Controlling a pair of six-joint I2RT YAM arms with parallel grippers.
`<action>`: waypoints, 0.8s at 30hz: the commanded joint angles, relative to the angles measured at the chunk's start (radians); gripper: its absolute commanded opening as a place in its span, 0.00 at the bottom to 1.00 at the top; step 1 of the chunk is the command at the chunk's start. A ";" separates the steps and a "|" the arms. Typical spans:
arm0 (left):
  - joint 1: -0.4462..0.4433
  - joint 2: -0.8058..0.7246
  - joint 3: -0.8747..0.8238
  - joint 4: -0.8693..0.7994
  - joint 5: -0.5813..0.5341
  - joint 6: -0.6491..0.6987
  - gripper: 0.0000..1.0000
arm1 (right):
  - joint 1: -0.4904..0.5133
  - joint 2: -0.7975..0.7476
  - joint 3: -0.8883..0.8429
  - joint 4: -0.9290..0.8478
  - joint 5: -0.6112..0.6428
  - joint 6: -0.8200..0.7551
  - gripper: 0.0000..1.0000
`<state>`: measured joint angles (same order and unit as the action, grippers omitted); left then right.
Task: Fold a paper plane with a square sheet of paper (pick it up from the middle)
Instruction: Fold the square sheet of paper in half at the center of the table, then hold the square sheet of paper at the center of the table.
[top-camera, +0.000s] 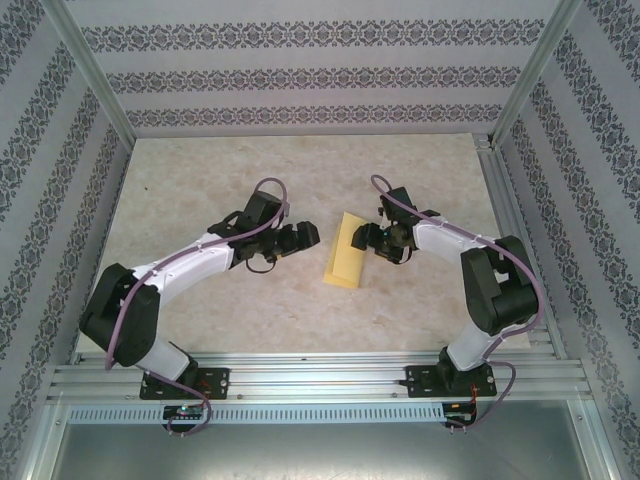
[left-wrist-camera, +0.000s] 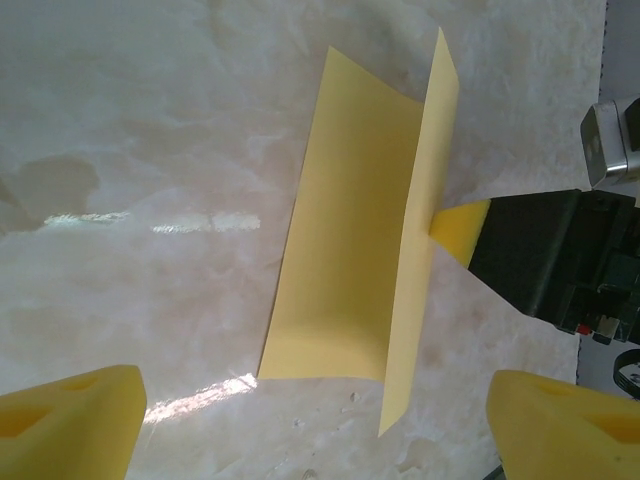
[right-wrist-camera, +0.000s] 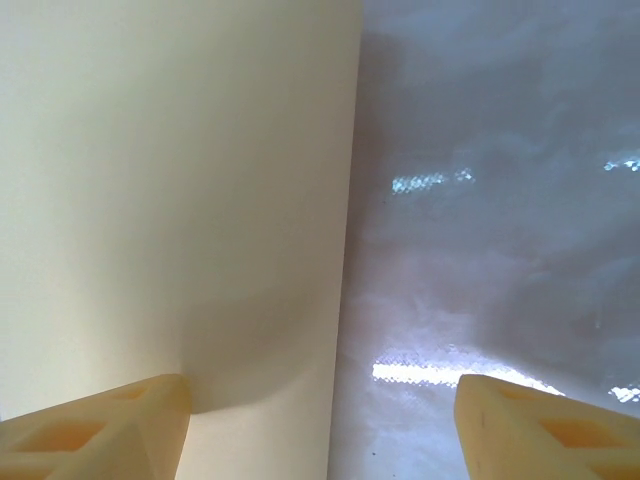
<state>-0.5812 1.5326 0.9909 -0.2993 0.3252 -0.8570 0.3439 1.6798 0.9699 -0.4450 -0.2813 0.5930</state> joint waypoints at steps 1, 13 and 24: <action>-0.023 0.046 0.054 0.058 0.026 0.010 0.83 | -0.001 -0.006 -0.013 0.033 0.053 0.037 0.72; -0.025 0.160 0.135 0.071 0.065 0.027 0.55 | 0.072 0.075 0.061 -0.049 0.178 0.023 0.74; -0.026 0.184 0.151 0.072 0.075 0.039 0.51 | 0.084 0.083 0.066 -0.028 0.204 0.070 0.75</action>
<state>-0.5972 1.7061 1.1141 -0.2638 0.3855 -0.8421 0.4236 1.7432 1.0130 -0.4721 -0.1059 0.6376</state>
